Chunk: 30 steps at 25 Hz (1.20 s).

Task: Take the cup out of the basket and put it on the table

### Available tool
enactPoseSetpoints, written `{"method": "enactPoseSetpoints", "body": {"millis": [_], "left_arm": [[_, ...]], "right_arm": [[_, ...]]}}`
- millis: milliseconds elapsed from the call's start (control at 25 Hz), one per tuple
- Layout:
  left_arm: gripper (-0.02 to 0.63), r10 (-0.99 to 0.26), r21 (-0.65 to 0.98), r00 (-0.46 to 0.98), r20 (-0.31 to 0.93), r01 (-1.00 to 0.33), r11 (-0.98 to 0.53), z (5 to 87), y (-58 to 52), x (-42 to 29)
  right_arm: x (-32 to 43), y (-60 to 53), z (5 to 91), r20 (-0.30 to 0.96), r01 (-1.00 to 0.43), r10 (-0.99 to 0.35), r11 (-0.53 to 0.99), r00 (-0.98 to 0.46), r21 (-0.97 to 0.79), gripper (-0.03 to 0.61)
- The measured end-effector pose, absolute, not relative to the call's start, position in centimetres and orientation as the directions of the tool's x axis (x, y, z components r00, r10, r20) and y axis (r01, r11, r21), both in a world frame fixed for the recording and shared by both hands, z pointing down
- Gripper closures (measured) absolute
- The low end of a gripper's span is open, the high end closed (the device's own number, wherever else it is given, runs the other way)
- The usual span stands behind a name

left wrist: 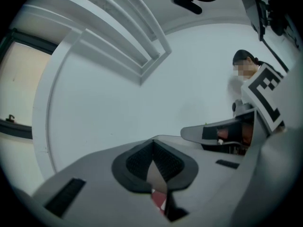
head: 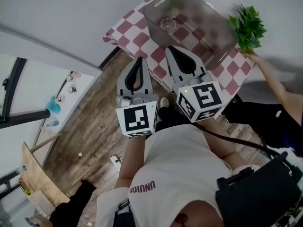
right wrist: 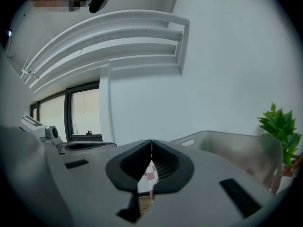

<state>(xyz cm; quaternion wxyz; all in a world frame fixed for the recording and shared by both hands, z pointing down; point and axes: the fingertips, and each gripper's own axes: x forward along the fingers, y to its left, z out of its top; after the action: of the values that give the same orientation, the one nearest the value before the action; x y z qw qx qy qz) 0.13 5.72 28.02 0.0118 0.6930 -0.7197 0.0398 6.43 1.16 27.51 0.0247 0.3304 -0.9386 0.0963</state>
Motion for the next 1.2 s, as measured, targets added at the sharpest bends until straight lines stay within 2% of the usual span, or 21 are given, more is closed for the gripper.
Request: {"method": "enactPoseSetpoints", "body": {"millis": [520,760,1200], "left_arm": [[0.601,-0.997,-0.048,-0.040,0.068,-0.998,0.037,27.5,1.4,-0.5],[0.601,-0.998,-0.034,-0.024,0.055,-0.999,0.022,26.9,-1.6,-2.6],[0.601,-0.994,-0.028,0.075,0.085,-0.997,-0.078,28.0,-8.0,-5.1]], "right_arm": [[6.4,-3.2,25.4,0.064,-0.579,-0.580,0.789,-0.812,-0.204,0.560],[5.8,-7.2,24.1,0.057,-0.602,-0.604,0.772,-0.795,-0.205,0.560],[5.2,-15.1,26.4,0.156,-0.690,-0.673,0.692,-0.723,-0.212,0.560]]}}
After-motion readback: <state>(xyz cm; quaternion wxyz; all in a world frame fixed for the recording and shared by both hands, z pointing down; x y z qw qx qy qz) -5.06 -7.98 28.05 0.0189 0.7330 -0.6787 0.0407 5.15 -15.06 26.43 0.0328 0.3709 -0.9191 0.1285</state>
